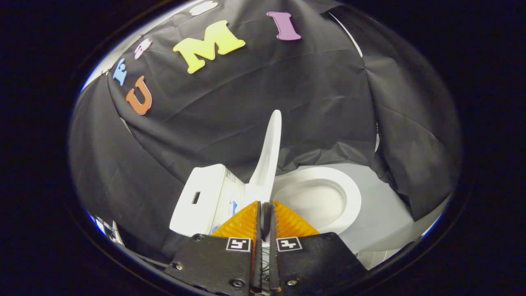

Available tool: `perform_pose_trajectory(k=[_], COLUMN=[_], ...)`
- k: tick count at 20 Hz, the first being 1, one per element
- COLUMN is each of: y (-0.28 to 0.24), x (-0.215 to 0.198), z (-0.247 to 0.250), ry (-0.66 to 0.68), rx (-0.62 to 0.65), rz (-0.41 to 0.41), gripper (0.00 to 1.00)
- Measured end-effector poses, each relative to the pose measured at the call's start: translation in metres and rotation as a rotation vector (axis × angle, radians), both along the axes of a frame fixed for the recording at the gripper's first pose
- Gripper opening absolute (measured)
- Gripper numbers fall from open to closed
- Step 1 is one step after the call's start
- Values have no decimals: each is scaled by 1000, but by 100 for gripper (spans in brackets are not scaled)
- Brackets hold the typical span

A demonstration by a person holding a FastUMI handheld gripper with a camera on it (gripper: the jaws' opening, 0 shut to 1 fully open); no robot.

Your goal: Open the toilet lid.

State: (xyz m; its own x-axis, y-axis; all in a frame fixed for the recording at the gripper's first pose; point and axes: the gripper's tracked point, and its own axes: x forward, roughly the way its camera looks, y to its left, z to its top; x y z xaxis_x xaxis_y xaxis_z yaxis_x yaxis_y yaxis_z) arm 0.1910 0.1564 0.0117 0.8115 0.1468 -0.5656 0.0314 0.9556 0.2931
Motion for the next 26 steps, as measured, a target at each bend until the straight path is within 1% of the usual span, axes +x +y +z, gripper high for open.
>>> perform_pose_trajectory(k=[5, 13, 17, 19, 21, 26], y=[37, 89, 129, 144, 167, 225], x=[0, 6, 6, 9, 11, 10], z=[15, 28, 35, 34, 37, 30], ry=[-29, -48, -65, -62, -66, -95], rx=[-86, -155, -238, -288, -332, -419], rz=[39, 79, 118, 111, 121, 202], gripper=[10, 10, 10, 10, 10, 11])
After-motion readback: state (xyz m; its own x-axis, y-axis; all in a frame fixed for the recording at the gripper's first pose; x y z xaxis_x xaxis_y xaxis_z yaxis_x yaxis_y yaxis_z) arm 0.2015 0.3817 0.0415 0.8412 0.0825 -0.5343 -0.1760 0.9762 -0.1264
